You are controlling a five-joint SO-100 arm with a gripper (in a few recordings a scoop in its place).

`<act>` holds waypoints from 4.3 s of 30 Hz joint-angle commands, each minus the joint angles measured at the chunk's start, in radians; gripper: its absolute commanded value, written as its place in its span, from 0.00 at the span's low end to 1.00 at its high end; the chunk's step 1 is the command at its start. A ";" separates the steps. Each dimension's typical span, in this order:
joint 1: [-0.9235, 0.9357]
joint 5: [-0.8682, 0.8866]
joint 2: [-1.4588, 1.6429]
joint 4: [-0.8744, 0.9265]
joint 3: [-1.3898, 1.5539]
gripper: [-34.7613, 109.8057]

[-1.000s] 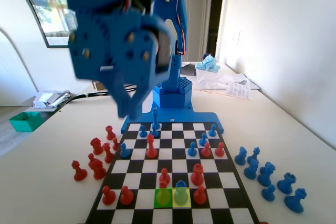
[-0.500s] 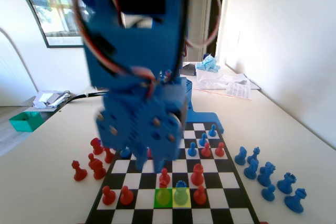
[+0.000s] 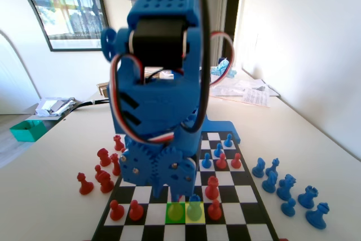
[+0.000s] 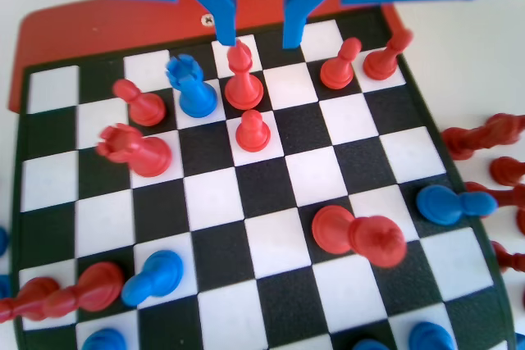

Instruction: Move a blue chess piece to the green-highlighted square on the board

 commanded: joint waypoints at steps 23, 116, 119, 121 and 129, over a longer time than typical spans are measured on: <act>-0.025 -0.009 -0.020 -0.044 0.000 0.32; 0.706 -0.249 0.046 0.272 -0.167 0.25; 0.723 -0.258 0.015 0.192 -0.126 0.25; 0.730 -0.267 0.003 0.141 -0.097 0.25; 0.724 -0.313 -0.015 -0.140 0.127 0.25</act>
